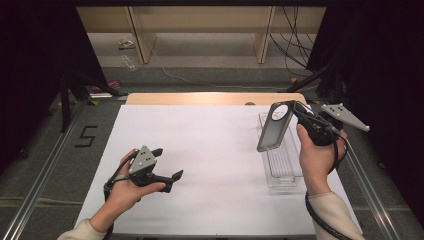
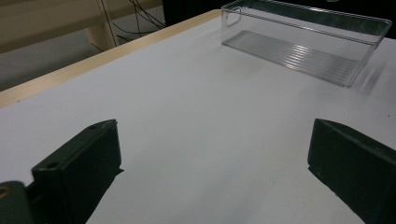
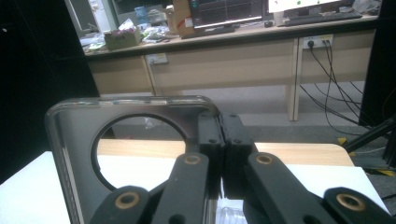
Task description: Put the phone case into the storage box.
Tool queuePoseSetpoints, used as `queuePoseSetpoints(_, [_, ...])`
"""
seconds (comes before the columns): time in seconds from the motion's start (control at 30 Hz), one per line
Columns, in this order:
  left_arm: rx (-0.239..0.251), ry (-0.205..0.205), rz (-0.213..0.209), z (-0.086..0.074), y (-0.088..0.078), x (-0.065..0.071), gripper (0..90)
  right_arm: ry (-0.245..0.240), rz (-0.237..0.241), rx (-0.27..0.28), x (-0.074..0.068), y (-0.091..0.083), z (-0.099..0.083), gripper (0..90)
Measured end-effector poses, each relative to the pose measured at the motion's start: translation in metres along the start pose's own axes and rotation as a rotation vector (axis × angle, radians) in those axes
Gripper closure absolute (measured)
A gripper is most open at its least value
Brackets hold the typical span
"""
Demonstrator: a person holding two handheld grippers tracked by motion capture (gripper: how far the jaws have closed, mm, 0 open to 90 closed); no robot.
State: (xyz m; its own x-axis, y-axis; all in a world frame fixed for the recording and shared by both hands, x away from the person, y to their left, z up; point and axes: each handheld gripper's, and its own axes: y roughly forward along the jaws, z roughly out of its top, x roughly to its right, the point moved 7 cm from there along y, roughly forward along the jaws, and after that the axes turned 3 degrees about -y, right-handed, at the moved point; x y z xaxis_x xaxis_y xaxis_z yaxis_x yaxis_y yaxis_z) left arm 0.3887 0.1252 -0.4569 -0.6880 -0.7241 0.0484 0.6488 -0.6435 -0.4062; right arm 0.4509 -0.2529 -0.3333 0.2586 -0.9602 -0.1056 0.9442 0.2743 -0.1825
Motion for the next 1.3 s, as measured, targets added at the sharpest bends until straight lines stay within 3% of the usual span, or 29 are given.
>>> queuePoseSetpoints(1.3, [0.001, -0.001, 0.002, 0.000, 0.000, 0.000, 2.5, -0.008, -0.054, 0.013, 0.017, -0.002, 0.002, 89.3])
